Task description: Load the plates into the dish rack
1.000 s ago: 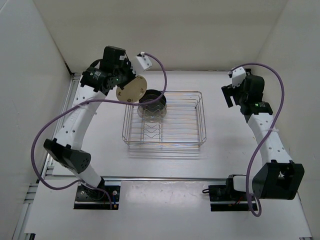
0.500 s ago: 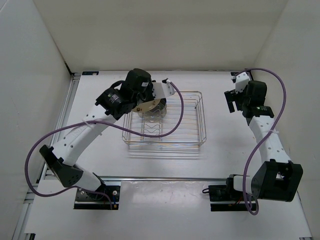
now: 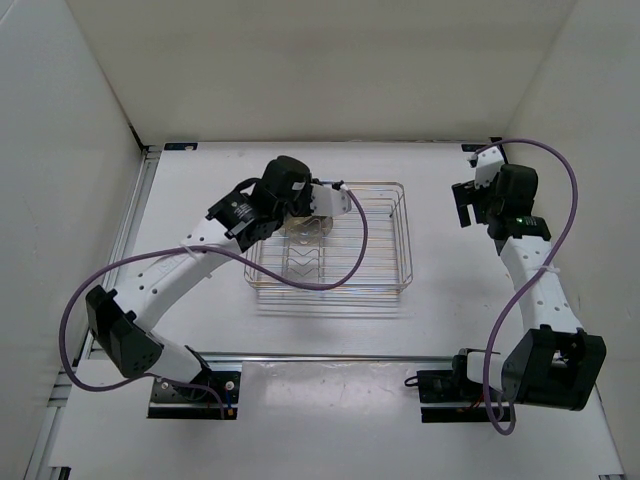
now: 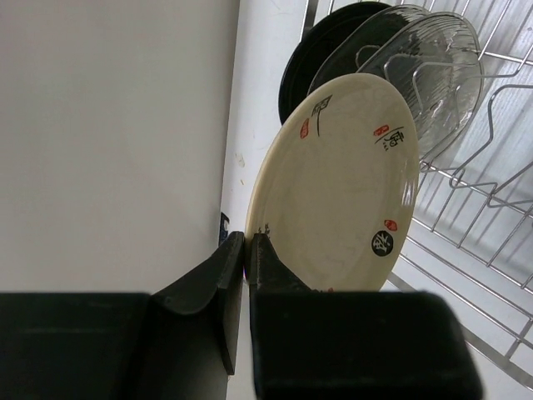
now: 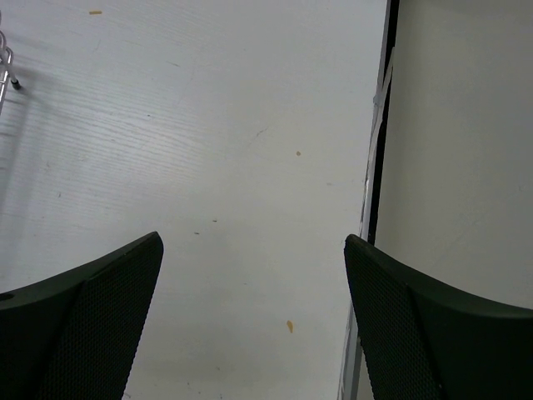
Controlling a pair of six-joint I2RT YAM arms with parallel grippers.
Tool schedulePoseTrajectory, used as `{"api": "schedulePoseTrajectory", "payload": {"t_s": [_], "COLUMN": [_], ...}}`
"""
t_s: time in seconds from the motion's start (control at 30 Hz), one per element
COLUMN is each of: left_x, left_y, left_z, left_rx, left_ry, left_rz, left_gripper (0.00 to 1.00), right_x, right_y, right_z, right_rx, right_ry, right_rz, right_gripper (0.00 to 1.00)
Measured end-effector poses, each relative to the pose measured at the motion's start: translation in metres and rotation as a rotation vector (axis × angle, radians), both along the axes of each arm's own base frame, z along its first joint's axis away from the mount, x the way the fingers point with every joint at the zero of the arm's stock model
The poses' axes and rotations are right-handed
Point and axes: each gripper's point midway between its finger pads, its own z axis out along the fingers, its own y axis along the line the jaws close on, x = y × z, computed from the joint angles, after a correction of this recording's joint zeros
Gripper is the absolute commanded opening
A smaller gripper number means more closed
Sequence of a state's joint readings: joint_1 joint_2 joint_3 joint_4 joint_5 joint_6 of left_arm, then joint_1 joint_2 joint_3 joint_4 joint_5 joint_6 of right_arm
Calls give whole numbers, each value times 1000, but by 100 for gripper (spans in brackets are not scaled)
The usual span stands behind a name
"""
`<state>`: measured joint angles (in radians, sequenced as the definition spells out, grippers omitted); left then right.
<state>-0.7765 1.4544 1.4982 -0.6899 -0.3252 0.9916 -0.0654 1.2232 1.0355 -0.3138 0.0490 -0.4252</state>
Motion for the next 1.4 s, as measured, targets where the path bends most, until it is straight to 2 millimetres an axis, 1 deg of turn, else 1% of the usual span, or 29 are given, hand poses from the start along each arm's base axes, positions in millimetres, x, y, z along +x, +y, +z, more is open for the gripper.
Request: {"api": "schedulePoseTrajectory", "payload": {"t_s": [0.2, 0.37, 0.7, 0.87, 1.07, 1.17, 1.4], "left_x": [0, -1, 0, 4, 15, 19, 24], "left_y": [-8, -13, -20, -22, -22, -23, -26], "left_z": [-3, -11, -21, -22, -32, -35, -44], "left_rx": [20, 46, 82, 91, 115, 121, 138], "left_ry": [-25, -32, -52, -68, -65, -65, -54], "left_rz": [-43, -71, -114, -128, -129, -129, -143], "left_gripper": [10, 10, 10, 10, 10, 10, 10], "right_x": [0, -3, -4, -6, -5, -6, -5], "right_y": [1, -1, -4, -6, -5, -5, -6], "right_z": [-2, -8, -8, -14, -14, -17, -16], "right_rx": [13, 25, 43, 52, 62, 66, 77], "right_ry": [1, 14, 10, 19, 15, 19, 12], "right_rz": [-2, -9, -15, -18, -17, -14, -17], "right_gripper": [92, 92, 92, 92, 92, 92, 92]}}
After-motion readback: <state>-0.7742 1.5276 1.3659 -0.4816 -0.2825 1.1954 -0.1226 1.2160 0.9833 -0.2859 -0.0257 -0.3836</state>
